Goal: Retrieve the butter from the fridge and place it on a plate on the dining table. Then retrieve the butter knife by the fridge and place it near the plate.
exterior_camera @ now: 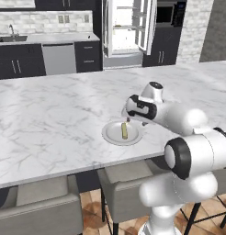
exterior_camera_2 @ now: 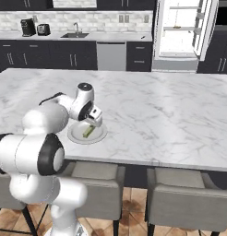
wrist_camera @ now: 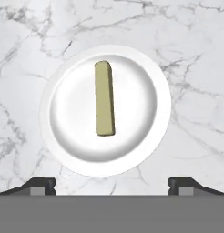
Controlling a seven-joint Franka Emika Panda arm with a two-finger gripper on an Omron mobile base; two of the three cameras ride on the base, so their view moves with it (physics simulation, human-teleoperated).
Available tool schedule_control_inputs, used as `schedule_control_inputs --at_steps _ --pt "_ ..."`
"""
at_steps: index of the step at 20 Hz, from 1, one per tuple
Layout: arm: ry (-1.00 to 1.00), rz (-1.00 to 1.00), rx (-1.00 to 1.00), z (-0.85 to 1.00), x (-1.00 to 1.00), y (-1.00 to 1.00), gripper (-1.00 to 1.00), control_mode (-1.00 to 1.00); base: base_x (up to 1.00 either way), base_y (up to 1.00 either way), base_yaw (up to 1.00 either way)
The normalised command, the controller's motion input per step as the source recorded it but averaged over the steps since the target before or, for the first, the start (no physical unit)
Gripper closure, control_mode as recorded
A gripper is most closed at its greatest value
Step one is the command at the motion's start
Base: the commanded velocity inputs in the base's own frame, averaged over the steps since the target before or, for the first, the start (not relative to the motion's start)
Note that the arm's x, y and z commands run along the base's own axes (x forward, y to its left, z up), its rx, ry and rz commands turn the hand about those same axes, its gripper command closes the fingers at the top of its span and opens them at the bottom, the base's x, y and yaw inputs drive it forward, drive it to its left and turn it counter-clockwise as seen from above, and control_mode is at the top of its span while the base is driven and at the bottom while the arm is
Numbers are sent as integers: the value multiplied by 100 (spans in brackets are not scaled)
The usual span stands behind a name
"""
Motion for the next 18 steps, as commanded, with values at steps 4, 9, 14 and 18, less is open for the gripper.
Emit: schedule_control_inputs --at_steps 4,9,14,18 --pt "0 13 6 99 -100 -9 -100 -100 0 0 0" --pt "1 7 -12 92 -100 0 -100 -100 0 0 0" --pt "9 1 -28 43 -100 0 -100 -100 0 0 0" --pt "9 0 -18 -22 -100 0 -100 -100 0 0 0"
